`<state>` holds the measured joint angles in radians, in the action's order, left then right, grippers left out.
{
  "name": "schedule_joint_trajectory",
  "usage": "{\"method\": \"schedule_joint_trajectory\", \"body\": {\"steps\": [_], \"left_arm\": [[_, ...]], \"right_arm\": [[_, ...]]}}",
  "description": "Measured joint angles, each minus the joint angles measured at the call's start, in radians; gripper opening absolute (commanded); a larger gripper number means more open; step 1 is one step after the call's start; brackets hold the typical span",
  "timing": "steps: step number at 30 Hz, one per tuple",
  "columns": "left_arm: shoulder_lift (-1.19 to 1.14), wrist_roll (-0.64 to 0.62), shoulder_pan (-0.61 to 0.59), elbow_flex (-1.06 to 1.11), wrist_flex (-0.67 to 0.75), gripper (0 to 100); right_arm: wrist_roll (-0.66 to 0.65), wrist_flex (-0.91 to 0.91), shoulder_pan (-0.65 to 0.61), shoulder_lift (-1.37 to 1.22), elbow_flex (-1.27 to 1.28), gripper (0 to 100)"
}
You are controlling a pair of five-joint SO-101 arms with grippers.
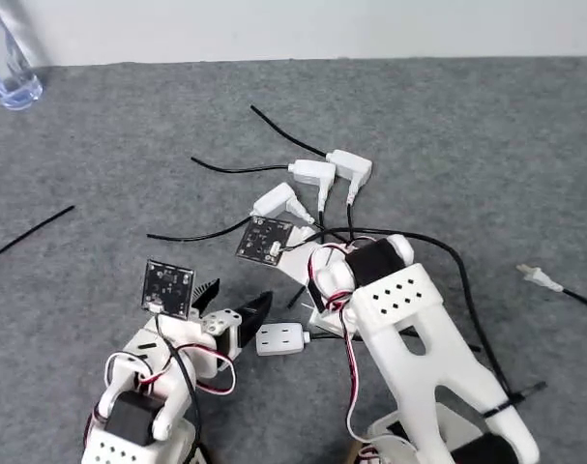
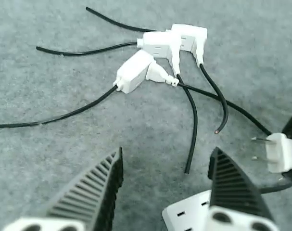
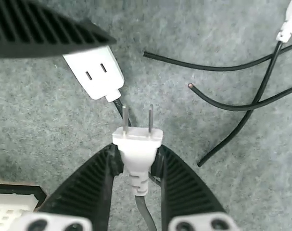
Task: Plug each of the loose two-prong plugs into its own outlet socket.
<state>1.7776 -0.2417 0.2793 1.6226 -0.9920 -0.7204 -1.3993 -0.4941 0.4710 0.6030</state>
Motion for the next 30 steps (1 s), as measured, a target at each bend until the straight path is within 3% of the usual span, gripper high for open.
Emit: {"method": "schedule_joint_trajectory", "body": {"steps": [5,14,30], "left_arm": [[0.029,-0.025,0.0,0.012,0.003,27],[0.029,-0.028,0.0,0.012,0.006,28],[0.029,-0.028,0.0,0.012,0.006,28]], "right_arm": [[0.0,0.0,-0.009,-0.012,0.0,0.9],[0.052,0.071,-0.15,-0.061,0.002,0.9],[0.094,0.049,-0.153,-0.199,-0.209,0.9]]}}
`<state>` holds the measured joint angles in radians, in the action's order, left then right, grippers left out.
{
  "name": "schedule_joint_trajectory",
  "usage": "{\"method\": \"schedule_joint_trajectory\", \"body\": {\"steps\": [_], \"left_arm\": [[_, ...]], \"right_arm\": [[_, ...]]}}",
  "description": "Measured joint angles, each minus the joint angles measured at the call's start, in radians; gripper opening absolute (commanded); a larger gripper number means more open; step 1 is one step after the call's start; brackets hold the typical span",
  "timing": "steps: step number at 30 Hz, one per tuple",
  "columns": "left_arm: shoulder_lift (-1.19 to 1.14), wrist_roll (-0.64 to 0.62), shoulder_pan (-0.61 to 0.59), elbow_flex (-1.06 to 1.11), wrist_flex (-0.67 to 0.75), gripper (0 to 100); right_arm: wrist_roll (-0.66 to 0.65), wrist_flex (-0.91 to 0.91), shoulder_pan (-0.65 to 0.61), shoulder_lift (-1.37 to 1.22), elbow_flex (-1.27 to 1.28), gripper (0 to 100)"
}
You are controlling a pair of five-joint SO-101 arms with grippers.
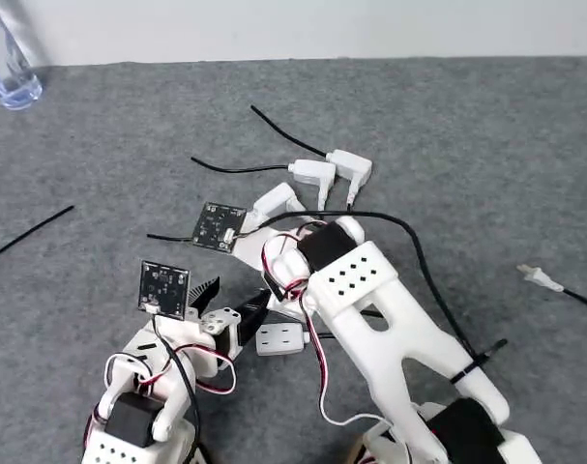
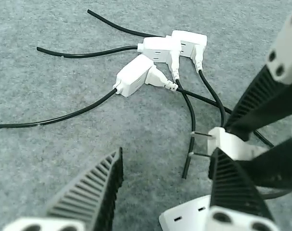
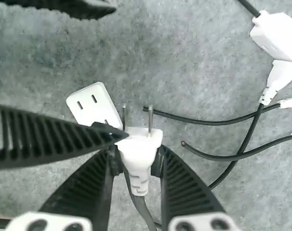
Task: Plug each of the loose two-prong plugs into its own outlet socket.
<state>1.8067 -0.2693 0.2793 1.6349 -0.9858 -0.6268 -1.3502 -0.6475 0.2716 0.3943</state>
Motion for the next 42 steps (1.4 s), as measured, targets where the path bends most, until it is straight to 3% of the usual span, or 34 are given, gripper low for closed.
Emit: {"method": "schedule_joint_trajectory", "body": {"steps": [16,42], "left_arm": [[0.0,0.0,-0.002,-0.002,0.0,28],[0.0,-0.003,-0.003,-0.003,0.0,28]], "right_arm": [[0.032,-0.117,-0.074,0.081,-0.009,0.9],[0.075,-0.118,-0.078,0.123,-0.011,0.9]]}}
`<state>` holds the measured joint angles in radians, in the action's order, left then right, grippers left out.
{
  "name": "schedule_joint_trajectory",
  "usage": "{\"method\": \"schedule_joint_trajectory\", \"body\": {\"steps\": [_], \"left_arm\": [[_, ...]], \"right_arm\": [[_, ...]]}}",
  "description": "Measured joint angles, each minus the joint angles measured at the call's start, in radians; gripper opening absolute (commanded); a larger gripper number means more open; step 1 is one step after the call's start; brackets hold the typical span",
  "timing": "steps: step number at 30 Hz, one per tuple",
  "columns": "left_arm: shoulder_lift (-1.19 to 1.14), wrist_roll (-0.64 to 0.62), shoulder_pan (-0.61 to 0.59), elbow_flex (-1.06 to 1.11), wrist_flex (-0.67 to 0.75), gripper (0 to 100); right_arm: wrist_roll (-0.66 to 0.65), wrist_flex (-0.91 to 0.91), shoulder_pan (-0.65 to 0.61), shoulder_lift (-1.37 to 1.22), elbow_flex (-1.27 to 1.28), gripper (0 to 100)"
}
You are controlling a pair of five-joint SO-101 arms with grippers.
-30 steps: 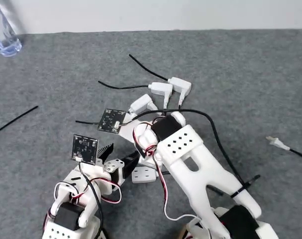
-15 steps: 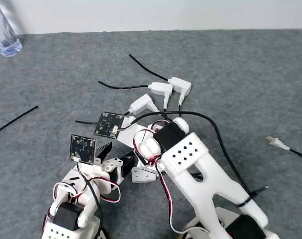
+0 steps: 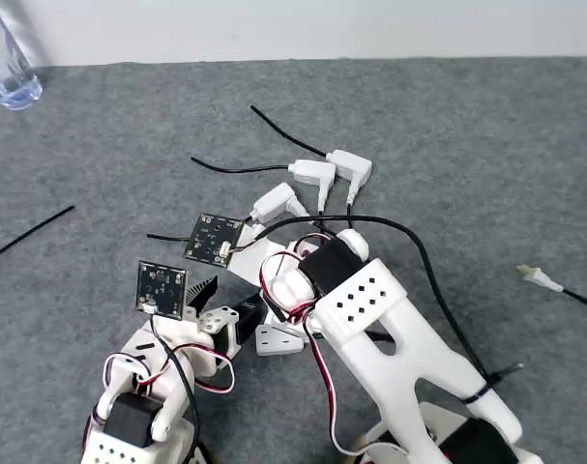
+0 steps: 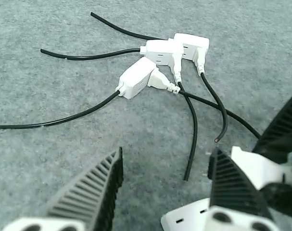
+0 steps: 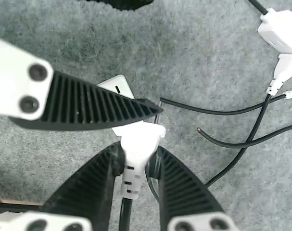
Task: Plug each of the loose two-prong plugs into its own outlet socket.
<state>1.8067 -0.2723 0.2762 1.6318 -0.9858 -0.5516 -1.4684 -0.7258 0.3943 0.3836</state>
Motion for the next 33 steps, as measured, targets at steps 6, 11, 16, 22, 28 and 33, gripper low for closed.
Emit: {"method": "schedule_joint_trajectory", "body": {"steps": [6,11,16,22,28,33], "left_arm": [[0.0,0.002,-0.002,0.003,0.0,28],[0.0,0.002,-0.002,0.003,0.0,28],[0.0,0.002,-0.002,0.003,0.0,27],[0.0,-0.005,-0.002,0.015,0.0,27],[0.0,-0.002,-0.002,0.02,0.0,27],[0.0,0.002,0.0,0.021,0.0,27]], "right_arm": [[-0.002,-0.002,-0.02,0.002,-0.051,0.9],[-0.002,-0.002,-0.026,0.002,-0.051,0.9],[-0.002,-0.002,-0.026,0.002,-0.051,0.9],[-0.002,-0.002,-0.026,0.002,-0.051,0.9],[-0.017,-0.008,-0.026,0.005,-0.029,0.9],[-0.04,0.021,0.035,0.008,0.029,0.9]]}}
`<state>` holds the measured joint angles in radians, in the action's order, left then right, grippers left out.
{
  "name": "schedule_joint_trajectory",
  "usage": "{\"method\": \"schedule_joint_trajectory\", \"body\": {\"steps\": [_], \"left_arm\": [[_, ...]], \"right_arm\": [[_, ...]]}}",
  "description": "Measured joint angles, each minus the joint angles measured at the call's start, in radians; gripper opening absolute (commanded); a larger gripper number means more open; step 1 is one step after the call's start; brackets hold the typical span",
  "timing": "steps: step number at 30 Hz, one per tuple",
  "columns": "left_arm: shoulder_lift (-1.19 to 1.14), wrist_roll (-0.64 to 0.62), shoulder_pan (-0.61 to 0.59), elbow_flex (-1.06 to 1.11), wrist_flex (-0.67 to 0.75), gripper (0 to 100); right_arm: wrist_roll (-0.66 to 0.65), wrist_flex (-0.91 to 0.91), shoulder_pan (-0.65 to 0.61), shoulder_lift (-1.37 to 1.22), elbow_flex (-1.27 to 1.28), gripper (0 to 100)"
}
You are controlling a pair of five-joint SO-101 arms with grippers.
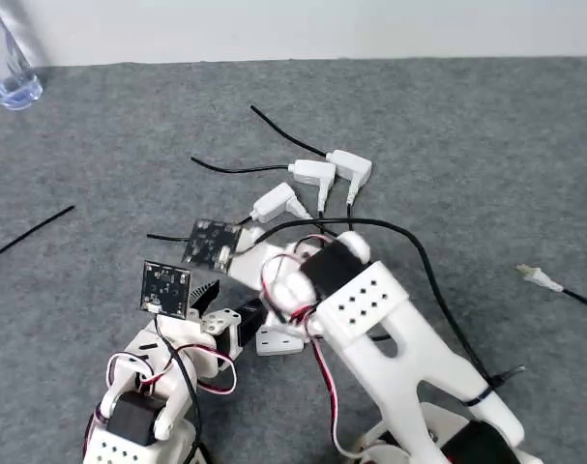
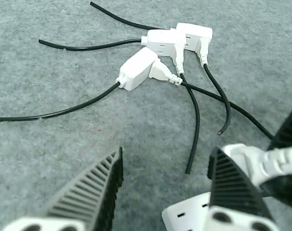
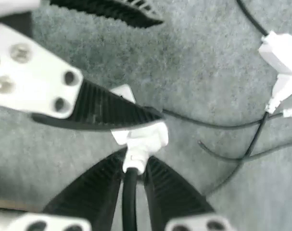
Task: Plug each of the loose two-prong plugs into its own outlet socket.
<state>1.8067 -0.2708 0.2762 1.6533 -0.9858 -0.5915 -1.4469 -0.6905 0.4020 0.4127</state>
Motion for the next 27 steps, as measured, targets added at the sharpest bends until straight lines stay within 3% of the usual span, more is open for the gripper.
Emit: {"method": "schedule_joint_trajectory", "body": {"steps": [14,27], "left_arm": [[0.0,0.0,0.003,0.0,0.0,27],[0.0,0.0,0.003,0.025,0.0,27]], "right_arm": [[-0.226,0.245,0.301,0.0,0.313,0.9],[-0.456,0.384,0.641,0.0,0.445,1.0]]}}
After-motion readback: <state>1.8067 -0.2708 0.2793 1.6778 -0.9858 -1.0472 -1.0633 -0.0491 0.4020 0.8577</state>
